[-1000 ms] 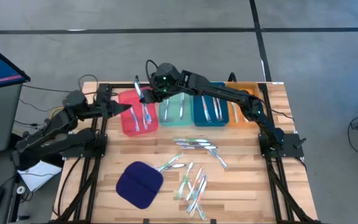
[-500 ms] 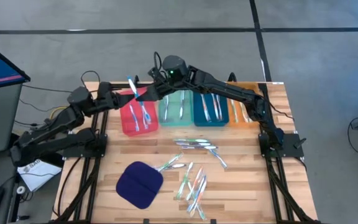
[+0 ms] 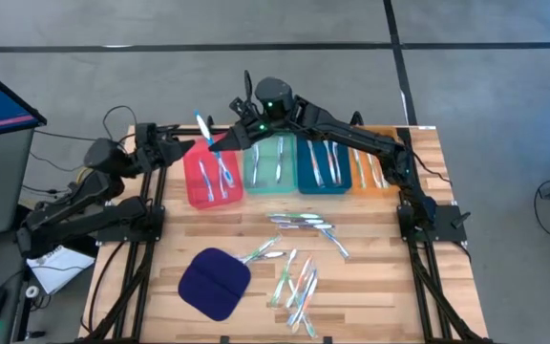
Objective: Pick & Place Toothbrushes
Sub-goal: Put the blue toothbrush into the red bin
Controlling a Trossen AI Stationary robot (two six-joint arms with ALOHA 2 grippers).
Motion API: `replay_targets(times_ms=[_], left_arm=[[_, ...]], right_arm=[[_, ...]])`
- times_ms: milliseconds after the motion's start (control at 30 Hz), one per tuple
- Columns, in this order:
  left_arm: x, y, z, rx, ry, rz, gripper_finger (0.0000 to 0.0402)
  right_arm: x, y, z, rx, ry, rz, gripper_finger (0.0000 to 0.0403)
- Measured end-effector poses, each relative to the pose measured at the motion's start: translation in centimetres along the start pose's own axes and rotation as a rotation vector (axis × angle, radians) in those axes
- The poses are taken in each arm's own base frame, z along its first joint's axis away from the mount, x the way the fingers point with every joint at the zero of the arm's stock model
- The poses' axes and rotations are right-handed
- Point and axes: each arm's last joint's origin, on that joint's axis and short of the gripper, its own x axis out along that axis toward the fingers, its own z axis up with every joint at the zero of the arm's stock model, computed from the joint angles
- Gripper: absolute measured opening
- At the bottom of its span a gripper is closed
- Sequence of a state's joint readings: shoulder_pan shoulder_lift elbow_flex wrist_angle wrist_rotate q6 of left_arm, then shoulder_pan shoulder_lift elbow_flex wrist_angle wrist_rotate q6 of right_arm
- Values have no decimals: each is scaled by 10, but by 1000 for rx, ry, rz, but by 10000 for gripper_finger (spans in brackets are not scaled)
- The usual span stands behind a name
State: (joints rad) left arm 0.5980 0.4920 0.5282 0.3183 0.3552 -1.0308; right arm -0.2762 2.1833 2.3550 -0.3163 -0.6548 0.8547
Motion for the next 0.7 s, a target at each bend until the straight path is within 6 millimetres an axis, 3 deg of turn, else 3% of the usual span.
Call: replay_targets(times_ms=[133,467,700], left_arm=[[6,6,-1,-32,21,21,48],[30,18,1,-72,-22,-9,223],[32,16,2,-30,-36,-49,274]], right_arm=[[-6,4,5,-16,-23,13,10],[-4,1,5,-20,-33,5,10],[-6,-2,6,-5,-38,-20,10]])
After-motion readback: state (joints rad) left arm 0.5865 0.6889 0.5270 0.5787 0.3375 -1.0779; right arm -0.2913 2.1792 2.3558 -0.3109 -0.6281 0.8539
